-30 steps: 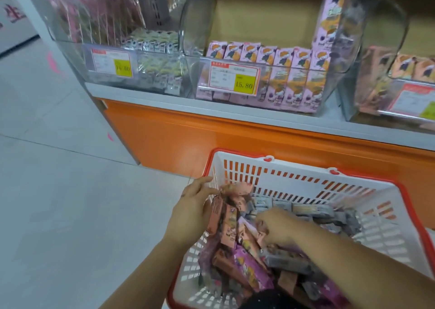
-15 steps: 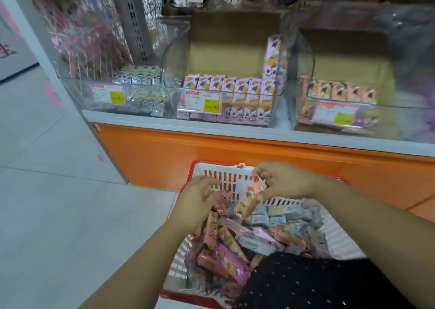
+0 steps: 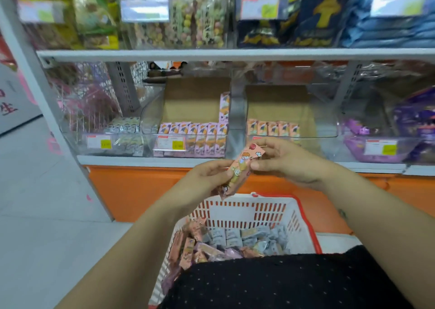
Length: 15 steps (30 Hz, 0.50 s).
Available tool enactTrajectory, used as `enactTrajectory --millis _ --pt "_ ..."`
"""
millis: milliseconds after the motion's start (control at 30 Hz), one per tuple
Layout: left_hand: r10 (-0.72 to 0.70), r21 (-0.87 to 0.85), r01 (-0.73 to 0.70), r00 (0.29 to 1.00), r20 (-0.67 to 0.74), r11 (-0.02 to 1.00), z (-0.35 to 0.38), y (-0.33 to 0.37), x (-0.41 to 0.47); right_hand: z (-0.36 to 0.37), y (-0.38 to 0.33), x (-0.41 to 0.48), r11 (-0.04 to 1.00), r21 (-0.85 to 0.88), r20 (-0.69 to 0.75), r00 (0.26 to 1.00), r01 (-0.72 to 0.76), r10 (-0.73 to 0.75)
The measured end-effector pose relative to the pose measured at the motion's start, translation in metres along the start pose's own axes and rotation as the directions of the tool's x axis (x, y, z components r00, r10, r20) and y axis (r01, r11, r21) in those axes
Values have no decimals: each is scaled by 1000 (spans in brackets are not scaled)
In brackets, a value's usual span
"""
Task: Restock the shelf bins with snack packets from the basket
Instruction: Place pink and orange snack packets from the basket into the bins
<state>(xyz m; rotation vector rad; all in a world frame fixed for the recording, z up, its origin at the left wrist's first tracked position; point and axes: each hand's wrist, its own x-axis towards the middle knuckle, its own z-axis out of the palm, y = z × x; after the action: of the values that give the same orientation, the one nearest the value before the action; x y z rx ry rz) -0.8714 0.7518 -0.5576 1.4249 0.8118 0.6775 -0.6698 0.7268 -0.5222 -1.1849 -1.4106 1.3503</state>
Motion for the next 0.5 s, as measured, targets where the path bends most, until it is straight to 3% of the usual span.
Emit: enactTrajectory --millis 133,233,400,500 --pt "35 -88 -45 993 -110 995 30 15 10 -4 4 -8 988 121 -213 974 101 -74" --pt "113 -13 -120 965 -238 993 59 23 25 -6 14 -11 990 -7 -364 922 138 -132" --pt "206 78 -192 939 -276 978 91 27 59 -41 14 -10 975 -102 -504 834 199 -223" --pt "310 285 -205 864 -398 936 93 20 85 -75 4 2 945 -242 -624 710 222 -326"
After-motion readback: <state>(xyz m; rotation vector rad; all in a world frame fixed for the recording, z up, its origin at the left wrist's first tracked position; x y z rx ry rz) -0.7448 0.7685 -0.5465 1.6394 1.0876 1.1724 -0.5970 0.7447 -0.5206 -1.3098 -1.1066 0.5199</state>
